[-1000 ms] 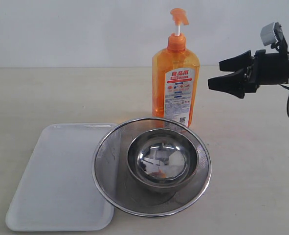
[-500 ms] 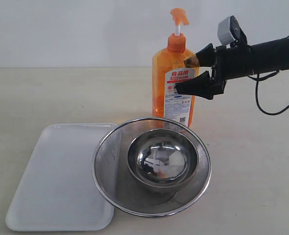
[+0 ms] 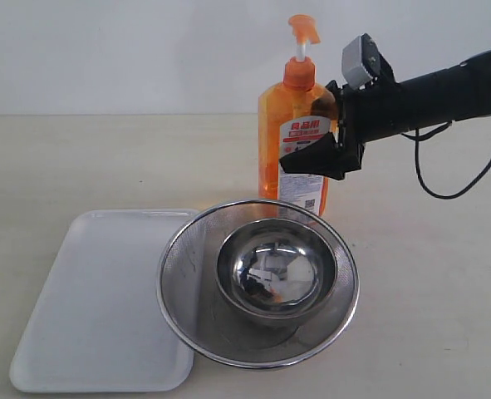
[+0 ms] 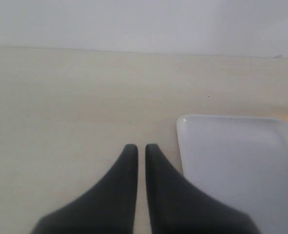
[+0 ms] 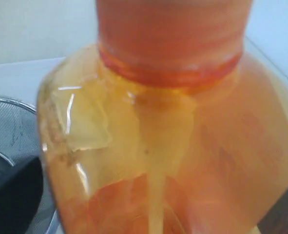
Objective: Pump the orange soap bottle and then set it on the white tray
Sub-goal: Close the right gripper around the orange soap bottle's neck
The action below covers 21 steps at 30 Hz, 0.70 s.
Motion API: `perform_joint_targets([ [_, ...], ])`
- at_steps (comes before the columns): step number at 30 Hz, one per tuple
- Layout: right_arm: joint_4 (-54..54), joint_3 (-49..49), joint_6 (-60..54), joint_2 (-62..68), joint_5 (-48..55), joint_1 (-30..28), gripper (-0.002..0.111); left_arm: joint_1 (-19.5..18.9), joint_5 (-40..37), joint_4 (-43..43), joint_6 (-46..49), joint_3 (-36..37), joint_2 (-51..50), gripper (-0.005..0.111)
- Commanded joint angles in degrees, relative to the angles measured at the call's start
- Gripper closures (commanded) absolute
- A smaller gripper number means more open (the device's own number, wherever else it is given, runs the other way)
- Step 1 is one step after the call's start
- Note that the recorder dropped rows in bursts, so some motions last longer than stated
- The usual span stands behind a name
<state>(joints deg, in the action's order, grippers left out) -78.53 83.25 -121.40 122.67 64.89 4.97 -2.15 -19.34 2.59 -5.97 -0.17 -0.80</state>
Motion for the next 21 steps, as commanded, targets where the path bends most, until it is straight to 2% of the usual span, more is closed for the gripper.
perform_joint_targets([
  [1,0.1,0.3,-0.6,-0.1,1.0,1.0,0.003,0.3,0.6,0.2,-0.1,0.2,-0.1,0.102],
  [21,-0.3,0.3,4.1,-0.1,3.6,1.0,0.003,0.3,0.6,0.2,-0.1,0.2,-0.1,0.102],
])
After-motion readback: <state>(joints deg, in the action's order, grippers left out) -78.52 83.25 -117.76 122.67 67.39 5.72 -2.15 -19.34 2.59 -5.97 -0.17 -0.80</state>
